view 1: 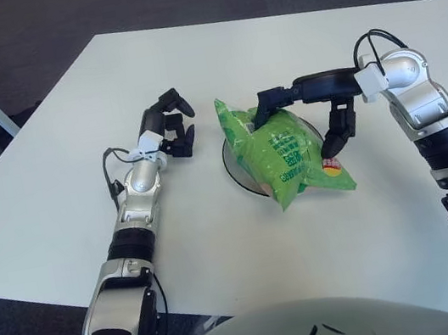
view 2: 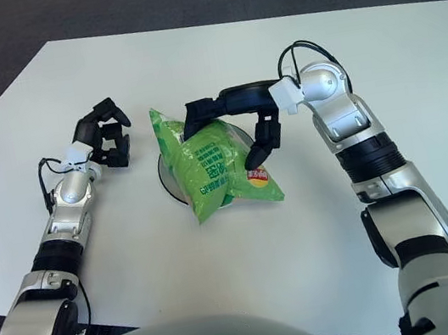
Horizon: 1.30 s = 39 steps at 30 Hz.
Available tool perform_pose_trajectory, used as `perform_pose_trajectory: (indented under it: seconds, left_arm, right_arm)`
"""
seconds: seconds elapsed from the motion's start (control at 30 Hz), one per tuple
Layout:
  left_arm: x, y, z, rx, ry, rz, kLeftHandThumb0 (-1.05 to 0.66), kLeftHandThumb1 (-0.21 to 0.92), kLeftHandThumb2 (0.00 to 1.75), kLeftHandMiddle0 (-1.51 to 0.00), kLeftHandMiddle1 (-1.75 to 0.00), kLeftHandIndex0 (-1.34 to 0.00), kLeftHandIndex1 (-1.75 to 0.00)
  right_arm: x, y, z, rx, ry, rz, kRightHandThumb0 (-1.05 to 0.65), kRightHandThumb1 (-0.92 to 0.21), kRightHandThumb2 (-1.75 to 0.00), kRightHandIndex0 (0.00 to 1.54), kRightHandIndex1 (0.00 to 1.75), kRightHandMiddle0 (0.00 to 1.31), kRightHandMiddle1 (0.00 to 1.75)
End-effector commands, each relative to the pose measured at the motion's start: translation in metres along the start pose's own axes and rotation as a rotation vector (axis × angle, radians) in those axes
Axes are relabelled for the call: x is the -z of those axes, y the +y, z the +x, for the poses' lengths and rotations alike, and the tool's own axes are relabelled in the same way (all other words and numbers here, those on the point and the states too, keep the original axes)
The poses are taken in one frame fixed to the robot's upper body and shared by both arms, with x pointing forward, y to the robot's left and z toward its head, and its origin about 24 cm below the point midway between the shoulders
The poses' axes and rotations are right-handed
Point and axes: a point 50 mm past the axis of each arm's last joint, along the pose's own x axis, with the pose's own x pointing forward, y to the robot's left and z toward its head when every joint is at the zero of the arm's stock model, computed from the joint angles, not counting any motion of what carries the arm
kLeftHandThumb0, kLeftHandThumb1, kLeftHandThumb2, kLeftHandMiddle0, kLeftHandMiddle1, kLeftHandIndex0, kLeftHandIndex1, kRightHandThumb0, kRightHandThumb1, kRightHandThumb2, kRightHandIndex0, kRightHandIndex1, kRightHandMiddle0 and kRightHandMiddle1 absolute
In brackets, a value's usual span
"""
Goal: Put the snack into the plate.
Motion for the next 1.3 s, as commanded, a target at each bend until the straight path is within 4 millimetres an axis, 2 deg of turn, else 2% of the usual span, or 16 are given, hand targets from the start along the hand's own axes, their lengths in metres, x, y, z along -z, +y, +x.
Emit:
perform_pose_trajectory:
  seconds: [0.0,0.13,0.27,0.47,0.63,1.0,1.17,1.27]
  left_arm:
    - [0.053,-0.034,-0.060,0.033,0.290,-0.062,-0.52,0.22,1.43,-1.26,-1.75,-0.69,-1.75]
    - [0.053,-0.034,-0.060,0.032,0.294,-0.052,-0.52,0.23,1.43,-1.25,-1.75,-0.69,-1.75]
    - [0.053,-0.035,-0.060,0.029,0.293,-0.050,-0.52,0.23,1.42,-1.25,-1.75,-0.69,-1.75]
    - [0.052,-0.035,-0.059,0.023,0.283,-0.062,-0.52,0.23,1.43,-1.24,-1.75,-0.69,-1.75]
    - [0.052,-0.035,-0.059,0.025,0.276,-0.077,-0.52,0.22,1.43,-1.24,-1.75,-0.69,-1.75]
    - [0.055,-0.035,-0.060,0.039,0.283,-0.123,-0.53,0.20,1.46,-1.24,-1.75,-0.71,-1.75]
    - [0.055,-0.034,-0.060,0.043,0.284,-0.126,-0.52,0.22,1.43,-1.24,-1.75,-0.69,-1.75]
    - [0.055,-0.033,-0.060,0.047,0.283,-0.114,-0.52,0.23,1.42,-1.24,-1.75,-0.69,-1.75]
  right_arm:
    - [-0.002,-0.009,-0.005,-0.012,-0.046,-0.024,-0.88,-0.53,-0.68,0.00,0.21,0.00,0.89]
    - [-0.003,-0.016,-0.009,-0.026,-0.062,-0.003,-0.89,-0.54,-0.65,0.01,0.15,0.00,0.79]
    - [-0.013,-0.029,-0.019,-0.023,-0.054,-0.010,-0.86,-0.53,-0.64,0.03,0.15,0.00,0.68]
    - [0.001,-0.033,-0.022,0.050,0.040,-0.007,-0.86,-0.53,-0.65,0.02,0.14,0.00,0.58]
    - [-0.004,-0.047,-0.040,0.114,0.061,-0.037,-0.89,-0.56,-0.65,0.02,0.13,0.00,0.55]
    - [-0.002,-0.056,-0.053,0.177,0.093,-0.142,-1.01,-0.72,-0.47,0.01,0.02,0.00,0.27]
    - [0.004,-0.065,-0.062,0.142,0.094,0.087,-1.04,-0.77,-0.42,0.00,0.00,0.00,0.10]
    - [0.026,-0.067,-0.069,0.230,0.165,0.297,-1.05,-0.82,-0.38,0.00,0.00,0.00,0.04]
